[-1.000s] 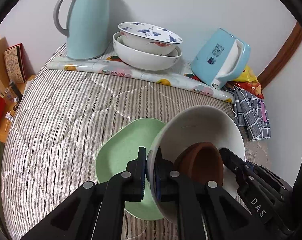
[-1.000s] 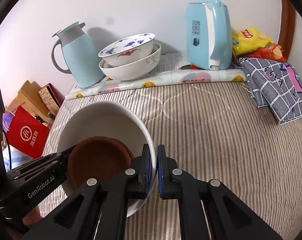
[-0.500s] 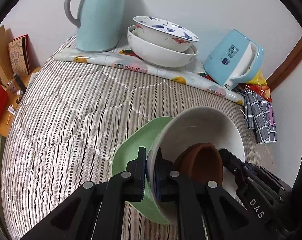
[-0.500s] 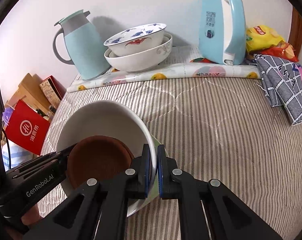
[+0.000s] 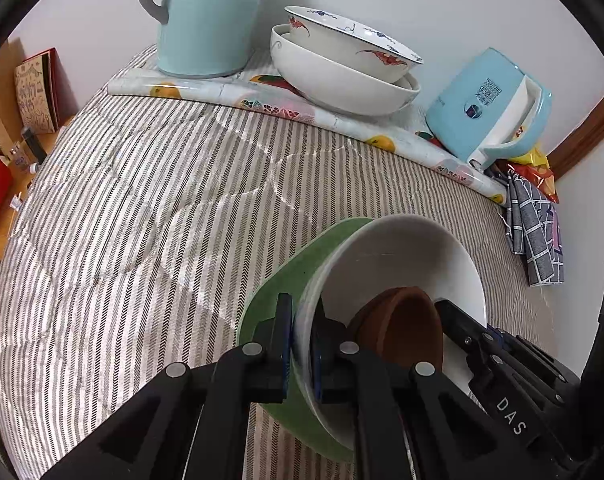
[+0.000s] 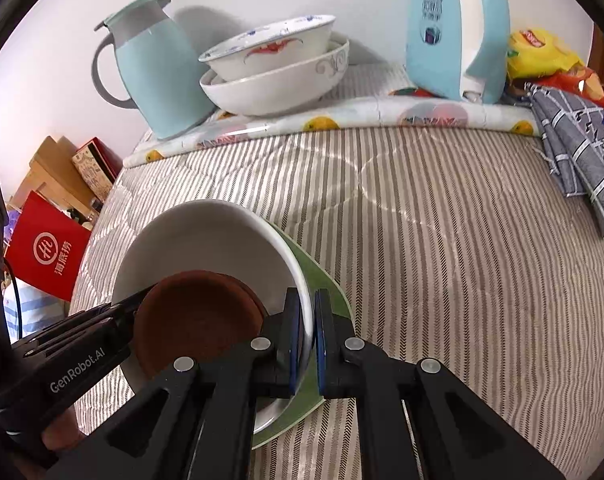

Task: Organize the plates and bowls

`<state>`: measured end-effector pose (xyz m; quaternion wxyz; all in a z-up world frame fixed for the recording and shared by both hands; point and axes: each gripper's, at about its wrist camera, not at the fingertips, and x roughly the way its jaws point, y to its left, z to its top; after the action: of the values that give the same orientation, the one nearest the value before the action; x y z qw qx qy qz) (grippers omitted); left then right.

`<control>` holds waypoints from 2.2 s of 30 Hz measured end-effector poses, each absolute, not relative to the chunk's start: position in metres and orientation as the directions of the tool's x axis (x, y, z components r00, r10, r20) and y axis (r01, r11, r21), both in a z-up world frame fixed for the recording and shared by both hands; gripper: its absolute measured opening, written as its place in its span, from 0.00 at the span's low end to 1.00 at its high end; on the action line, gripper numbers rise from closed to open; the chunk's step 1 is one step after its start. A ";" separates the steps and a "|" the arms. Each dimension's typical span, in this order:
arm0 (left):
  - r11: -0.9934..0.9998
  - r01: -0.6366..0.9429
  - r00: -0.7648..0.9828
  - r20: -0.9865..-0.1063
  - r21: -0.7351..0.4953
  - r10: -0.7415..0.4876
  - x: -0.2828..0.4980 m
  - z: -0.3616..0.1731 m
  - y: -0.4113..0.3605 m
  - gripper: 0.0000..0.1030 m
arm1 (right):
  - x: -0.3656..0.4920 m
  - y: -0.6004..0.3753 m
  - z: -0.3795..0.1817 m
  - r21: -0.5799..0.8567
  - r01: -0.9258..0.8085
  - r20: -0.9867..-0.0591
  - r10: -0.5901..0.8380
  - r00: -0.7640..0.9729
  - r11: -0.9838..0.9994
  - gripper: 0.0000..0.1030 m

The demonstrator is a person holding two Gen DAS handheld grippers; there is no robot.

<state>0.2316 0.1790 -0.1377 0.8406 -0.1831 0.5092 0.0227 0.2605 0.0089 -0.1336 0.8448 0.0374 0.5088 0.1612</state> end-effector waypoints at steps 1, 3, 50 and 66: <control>0.933 -0.224 0.478 -0.866 -0.283 -0.148 0.233 -0.138 0.179 0.08 | 0.261 0.009 -0.134 0.230 -0.234 -0.847 0.313 0.430 0.945 0.07; 0.933 -0.223 0.480 -0.865 -0.282 -0.147 0.235 -0.138 0.179 0.08 | 0.263 0.010 -0.134 0.228 -0.237 -0.850 0.311 0.424 0.945 0.07; 0.945 -0.219 0.515 -0.852 -0.241 -0.098 0.173 -0.096 0.168 0.23 | 0.198 -0.012 -0.097 0.172 -0.284 -0.823 0.296 0.485 0.943 0.43; 0.975 -0.165 0.675 -0.738 -0.148 0.002 0.096 -0.040 0.101 0.61 | 0.121 -0.087 -0.053 0.105 -0.186 -0.772 0.198 0.604 0.977 0.44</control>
<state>0.0963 0.1008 -0.0400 0.9094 -0.1018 0.4007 0.0461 0.1213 -0.0874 -0.0533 0.8957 0.0069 0.4315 0.1073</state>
